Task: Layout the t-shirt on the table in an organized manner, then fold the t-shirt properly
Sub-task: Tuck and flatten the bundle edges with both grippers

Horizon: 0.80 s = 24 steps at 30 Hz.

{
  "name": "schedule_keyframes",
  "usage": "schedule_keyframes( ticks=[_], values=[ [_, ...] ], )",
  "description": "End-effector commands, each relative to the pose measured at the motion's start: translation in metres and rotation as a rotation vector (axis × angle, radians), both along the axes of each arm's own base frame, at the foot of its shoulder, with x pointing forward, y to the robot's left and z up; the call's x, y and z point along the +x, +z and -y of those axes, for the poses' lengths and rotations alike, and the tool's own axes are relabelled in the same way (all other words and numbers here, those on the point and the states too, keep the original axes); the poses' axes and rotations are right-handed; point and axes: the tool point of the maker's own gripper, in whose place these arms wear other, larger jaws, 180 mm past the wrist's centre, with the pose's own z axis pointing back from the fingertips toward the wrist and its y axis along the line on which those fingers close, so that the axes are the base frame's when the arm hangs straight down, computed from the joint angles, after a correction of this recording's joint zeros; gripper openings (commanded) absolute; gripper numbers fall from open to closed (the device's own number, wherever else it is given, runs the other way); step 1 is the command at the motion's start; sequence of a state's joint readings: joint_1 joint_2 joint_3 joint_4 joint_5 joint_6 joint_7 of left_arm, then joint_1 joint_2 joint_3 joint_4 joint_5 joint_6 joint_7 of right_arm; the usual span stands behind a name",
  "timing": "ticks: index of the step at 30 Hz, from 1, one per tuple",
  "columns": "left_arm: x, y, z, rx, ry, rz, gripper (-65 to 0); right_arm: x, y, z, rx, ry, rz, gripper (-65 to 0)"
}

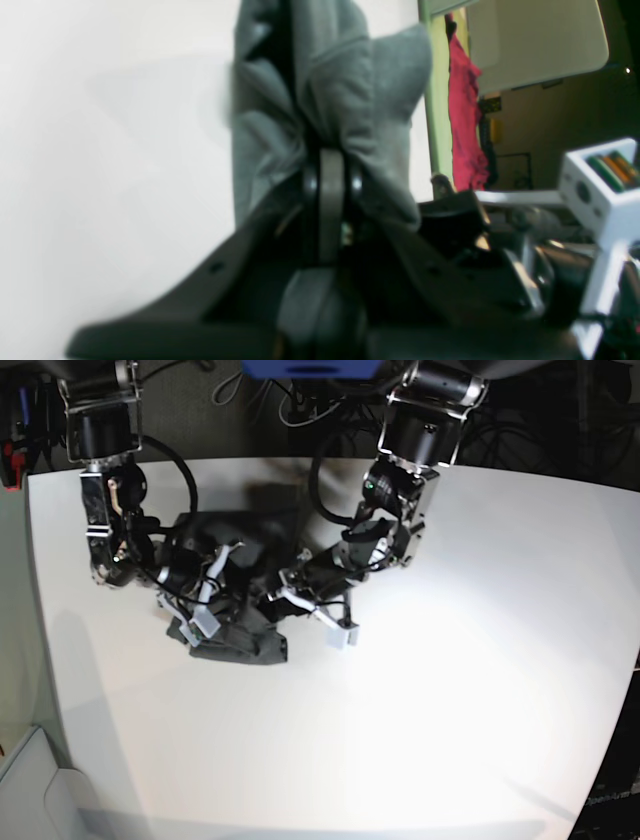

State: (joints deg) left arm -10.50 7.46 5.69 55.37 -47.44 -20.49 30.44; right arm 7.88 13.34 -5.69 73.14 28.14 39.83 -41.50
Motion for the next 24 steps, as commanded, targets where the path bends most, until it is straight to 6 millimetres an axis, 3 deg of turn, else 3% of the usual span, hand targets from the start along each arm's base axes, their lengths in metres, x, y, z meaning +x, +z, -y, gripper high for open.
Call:
schedule_keyframes(
  ticks=[1,3,9,16,22,24],
  values=[
    [0.007,0.01,-0.001,-0.008,-0.005,0.026,-64.7,0.006,0.006,0.002,-0.012,0.007,0.018,-62.5],
    [0.008,0.009,-0.005,-0.003,0.0,0.028,-64.8,0.006,0.006,0.002,-0.012,0.007,0.018,-62.5],
    [0.033,0.013,-0.05,0.022,0.091,0.047,-64.8,0.006,0.006,0.002,-0.012,0.007,0.018,-62.5],
    [0.054,0.052,-0.091,0.062,0.114,0.146,-64.8,0.006,0.006,0.003,-0.012,0.005,0.019,-62.5],
    [0.059,0.077,-0.177,0.155,0.197,0.173,-64.8,0.013,0.013,0.001,-0.008,0.007,0.04,-62.5],
    [0.049,0.077,-0.205,0.196,0.225,0.166,-64.8,0.019,0.021,0.001,-0.004,0.002,0.062,-62.7]
  ],
)
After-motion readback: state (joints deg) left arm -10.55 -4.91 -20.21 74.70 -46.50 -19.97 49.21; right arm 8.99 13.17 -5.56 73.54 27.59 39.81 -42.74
